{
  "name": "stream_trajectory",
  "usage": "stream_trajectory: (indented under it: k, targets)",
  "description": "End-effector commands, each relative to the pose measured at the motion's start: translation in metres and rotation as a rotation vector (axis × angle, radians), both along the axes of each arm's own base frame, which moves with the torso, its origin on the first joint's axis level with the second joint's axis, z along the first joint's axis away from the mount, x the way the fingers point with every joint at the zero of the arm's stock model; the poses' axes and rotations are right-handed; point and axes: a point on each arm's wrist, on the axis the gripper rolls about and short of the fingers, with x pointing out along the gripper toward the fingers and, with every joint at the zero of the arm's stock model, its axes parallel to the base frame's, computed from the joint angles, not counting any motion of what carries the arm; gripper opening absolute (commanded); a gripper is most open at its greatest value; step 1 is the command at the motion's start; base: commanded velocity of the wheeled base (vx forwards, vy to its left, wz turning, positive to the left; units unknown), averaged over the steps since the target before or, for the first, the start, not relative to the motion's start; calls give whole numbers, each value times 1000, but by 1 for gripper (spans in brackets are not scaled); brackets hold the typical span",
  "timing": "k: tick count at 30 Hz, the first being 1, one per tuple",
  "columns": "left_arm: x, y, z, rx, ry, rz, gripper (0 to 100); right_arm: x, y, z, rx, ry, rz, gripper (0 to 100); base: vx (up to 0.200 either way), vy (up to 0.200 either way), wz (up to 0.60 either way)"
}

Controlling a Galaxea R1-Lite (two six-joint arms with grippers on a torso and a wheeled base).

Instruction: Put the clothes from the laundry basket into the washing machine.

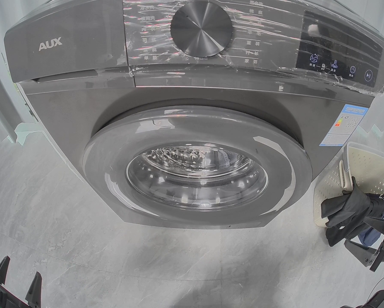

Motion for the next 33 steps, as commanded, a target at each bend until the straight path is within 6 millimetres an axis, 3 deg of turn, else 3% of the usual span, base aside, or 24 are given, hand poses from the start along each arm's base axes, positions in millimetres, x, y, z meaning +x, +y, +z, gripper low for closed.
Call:
stream_trajectory:
  k: [1,21,28,33]
  targets:
    - [1,0,-4,0,8,-1,100,46,25,11,27,84,104,100,0,0,0]
    - [1,0,-4,0,8,-1,100,121,72,25,12,73,150,100,0,0,0]
    - [1,0,-4,0,9,-1,100,127,81,24,10,86,179,100,0,0,0]
    - [1,0,-4,0,9,-1,100,120,84,19,3,104,210,100,0,0,0]
